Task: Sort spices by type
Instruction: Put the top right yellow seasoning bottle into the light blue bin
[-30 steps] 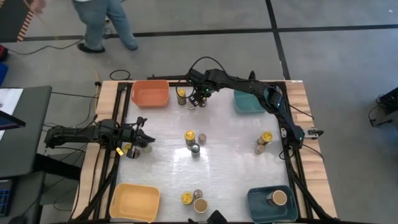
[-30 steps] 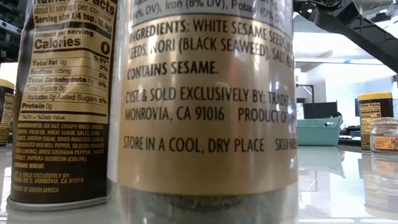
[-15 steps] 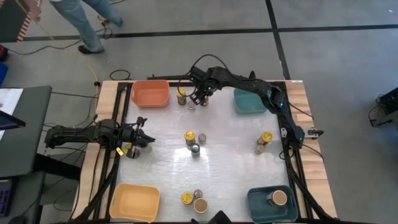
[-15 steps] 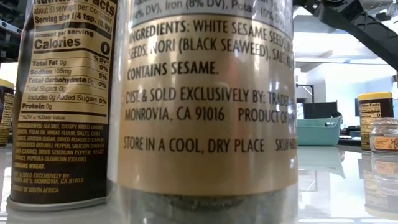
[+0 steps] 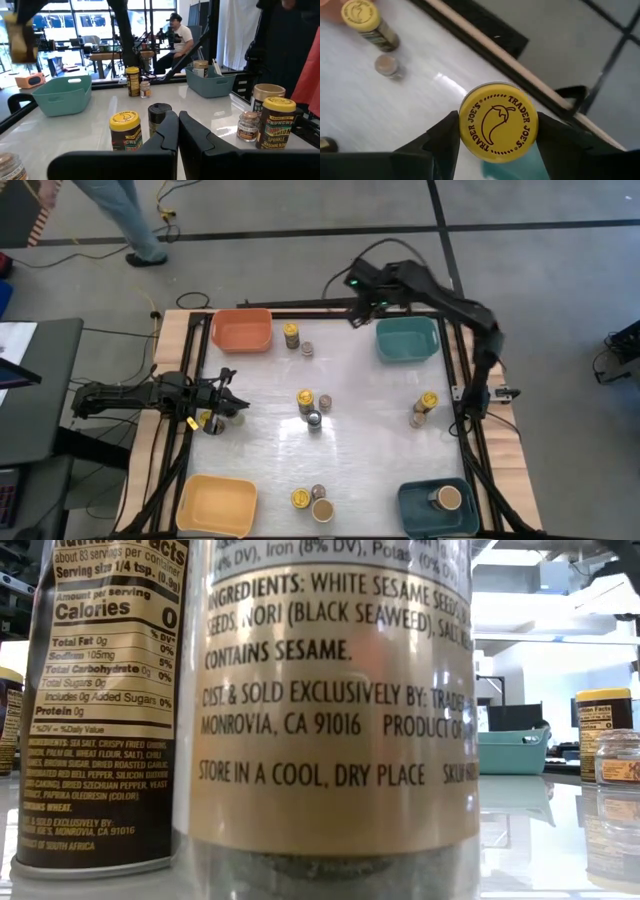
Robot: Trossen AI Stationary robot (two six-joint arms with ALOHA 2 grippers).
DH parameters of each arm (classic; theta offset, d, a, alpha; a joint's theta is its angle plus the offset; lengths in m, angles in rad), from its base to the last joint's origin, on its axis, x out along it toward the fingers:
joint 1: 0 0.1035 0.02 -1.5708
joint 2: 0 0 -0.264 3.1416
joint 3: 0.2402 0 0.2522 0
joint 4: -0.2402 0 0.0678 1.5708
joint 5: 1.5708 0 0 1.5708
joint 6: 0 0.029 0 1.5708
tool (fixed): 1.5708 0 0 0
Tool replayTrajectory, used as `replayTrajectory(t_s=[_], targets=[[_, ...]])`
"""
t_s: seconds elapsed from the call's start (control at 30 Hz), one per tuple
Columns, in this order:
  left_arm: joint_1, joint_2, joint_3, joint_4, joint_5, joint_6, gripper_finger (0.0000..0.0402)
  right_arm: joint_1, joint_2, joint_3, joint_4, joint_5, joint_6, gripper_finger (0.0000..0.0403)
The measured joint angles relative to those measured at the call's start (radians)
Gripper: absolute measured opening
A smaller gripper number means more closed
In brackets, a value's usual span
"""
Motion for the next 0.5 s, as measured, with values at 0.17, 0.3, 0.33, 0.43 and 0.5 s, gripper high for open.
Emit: replayTrajectory(t_s=[0.17, 0.3, 0.33, 0.43, 0.5], targets=[[0.000, 0.000, 0.000, 0.000, 0.000, 0.000, 0.0000, -0.027, -0.144, -0.122, -0.031, 0.042, 0.065, 0.0250], [0.000, 0.000, 0.000, 0.000, 0.000, 0.000, 0.0000, -0.067, -0.276, -0.361, 0.033, 0.047, 0.122, 0.0250], [0.000, 0.000, 0.000, 0.000, 0.000, 0.000, 0.0000, -0.081, -0.310, -0.428, 0.066, 0.046, 0.136, 0.0250], [0.000, 0.000, 0.000, 0.000, 0.000, 0.000, 0.0000, -0.129, -0.391, -0.614, 0.141, 0.014, 0.172, 0.0250], [0.000, 0.000, 0.000, 0.000, 0.000, 0.000, 0.0000, -0.155, -0.436, -0.718, 0.187, 0.007, 0.190, 0.0250]])
